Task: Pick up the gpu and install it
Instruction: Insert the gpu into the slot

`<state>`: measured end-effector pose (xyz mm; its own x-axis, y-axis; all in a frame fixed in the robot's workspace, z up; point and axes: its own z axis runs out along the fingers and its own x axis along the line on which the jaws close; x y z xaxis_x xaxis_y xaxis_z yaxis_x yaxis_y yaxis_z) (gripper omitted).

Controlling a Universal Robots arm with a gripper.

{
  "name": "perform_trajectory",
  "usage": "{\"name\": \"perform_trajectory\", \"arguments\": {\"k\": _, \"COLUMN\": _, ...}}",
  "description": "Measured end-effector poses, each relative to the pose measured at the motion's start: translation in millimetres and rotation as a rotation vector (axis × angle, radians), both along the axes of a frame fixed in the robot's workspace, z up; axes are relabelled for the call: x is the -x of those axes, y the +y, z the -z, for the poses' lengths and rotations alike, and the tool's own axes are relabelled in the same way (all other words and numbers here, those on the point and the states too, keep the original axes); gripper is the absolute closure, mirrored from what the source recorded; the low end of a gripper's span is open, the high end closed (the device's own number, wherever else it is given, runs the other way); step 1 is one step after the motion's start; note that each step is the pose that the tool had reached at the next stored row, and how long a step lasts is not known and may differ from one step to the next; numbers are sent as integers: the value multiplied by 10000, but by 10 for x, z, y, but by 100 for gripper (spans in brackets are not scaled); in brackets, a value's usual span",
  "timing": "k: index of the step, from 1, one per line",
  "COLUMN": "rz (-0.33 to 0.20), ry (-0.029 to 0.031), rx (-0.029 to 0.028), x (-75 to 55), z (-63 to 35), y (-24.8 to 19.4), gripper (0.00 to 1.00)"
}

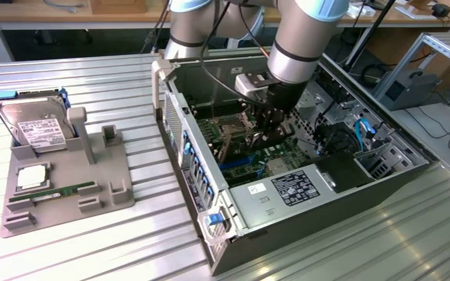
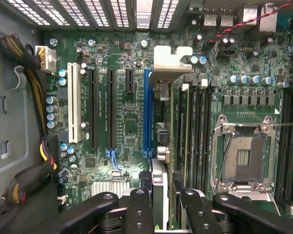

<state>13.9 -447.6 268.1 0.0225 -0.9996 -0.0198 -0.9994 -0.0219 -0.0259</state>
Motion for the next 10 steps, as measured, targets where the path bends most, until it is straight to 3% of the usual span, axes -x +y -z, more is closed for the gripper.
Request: {"name": "perform_trajectory", "arguments": {"k": 10, "rz": -1, "ry": -2, "rx": -1, "x": 125, "z": 44, "y": -13, "gripper": 73}}
